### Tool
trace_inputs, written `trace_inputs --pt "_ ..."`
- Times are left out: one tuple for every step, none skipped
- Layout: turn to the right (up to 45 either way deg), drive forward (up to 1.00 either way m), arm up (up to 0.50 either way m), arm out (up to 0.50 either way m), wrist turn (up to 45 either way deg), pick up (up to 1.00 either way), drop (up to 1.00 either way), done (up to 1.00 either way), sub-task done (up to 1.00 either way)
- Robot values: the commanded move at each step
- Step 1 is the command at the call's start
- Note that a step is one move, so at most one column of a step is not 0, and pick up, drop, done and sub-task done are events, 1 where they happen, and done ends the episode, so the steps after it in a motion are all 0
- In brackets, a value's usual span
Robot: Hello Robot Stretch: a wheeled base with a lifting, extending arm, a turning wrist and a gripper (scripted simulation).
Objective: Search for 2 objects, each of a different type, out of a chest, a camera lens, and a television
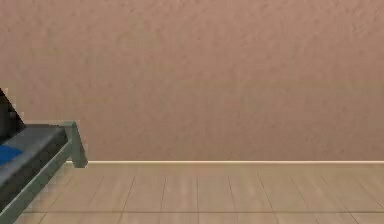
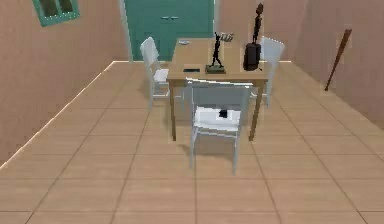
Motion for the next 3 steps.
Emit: trace_inputs --pt "-45.0 0.00 0.00 0.00 0.0 0.00 0.00 0.00 0.00" --pt "-12.0 0.00 0.00 0.00 0.0 0.00 0.00 0.00 0.00" --pt "0.0 0.55 0.00 0.00 0.0 0.00 0.00 0.00 0.00"
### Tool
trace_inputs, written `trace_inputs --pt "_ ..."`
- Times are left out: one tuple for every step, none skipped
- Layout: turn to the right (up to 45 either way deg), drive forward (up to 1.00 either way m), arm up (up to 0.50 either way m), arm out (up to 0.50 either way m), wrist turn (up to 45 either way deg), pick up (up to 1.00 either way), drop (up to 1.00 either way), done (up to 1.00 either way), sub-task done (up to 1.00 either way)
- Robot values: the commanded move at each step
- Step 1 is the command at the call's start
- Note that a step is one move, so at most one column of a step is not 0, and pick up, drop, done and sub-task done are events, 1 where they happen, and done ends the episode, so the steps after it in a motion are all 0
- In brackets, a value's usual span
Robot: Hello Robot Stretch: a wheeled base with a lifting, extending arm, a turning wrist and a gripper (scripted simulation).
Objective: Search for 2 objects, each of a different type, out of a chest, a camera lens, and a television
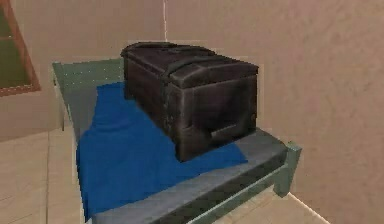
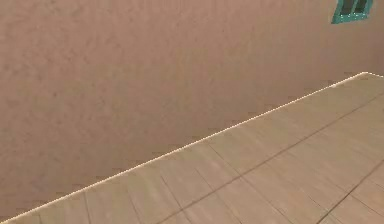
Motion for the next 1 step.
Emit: trace_inputs --pt "-24.0 0.00 0.00 0.00 0.0 0.00 0.00 0.00 0.00"
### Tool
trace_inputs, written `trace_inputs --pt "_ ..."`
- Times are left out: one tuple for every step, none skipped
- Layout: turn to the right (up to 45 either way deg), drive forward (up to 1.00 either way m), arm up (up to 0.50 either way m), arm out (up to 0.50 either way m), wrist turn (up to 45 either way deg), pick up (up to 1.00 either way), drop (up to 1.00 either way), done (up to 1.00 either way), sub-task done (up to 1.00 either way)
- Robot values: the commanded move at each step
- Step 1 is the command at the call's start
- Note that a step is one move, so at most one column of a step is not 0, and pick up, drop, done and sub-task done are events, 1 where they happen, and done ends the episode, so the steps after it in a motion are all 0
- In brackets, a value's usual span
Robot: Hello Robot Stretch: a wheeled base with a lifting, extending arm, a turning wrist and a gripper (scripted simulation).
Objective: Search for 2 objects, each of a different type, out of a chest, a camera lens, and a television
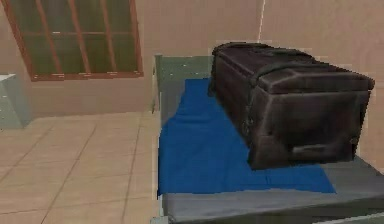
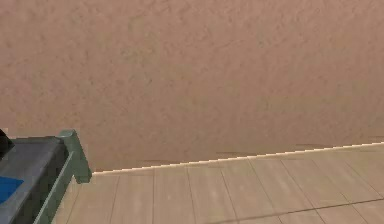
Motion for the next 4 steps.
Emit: trace_inputs --pt "0.0 0.05 0.00 0.00 0.0 0.00 0.00 0.00 0.00" --pt "21.0 0.00 0.00 0.00 0.0 0.00 0.00 0.00 0.00" --pt "0.0 0.00 0.00 0.00 0.0 0.00 0.00 0.00 1.00" --pt "-45.0 0.00 0.00 0.00 0.0 0.00 0.00 0.00 0.00"
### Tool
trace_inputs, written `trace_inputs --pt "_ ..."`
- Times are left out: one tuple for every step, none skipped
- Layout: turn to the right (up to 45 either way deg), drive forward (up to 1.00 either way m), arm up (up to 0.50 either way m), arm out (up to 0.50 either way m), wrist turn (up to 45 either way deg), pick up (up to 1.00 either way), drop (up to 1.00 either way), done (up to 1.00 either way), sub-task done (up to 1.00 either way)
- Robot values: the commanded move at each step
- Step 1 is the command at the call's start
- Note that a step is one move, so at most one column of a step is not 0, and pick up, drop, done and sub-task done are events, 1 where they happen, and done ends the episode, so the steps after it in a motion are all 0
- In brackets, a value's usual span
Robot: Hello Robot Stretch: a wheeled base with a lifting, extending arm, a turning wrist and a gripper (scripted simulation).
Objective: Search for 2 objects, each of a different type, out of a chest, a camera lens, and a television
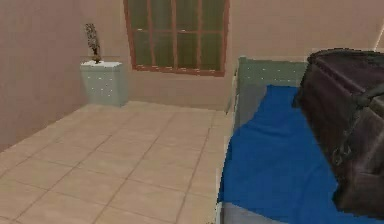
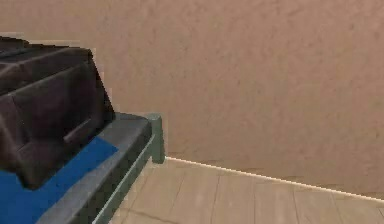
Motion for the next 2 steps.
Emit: trace_inputs --pt "-45.0 0.00 0.00 0.00 0.0 0.00 0.00 0.00 0.00" --pt "-27.0 0.00 0.00 0.00 0.0 0.00 0.00 0.00 0.00"
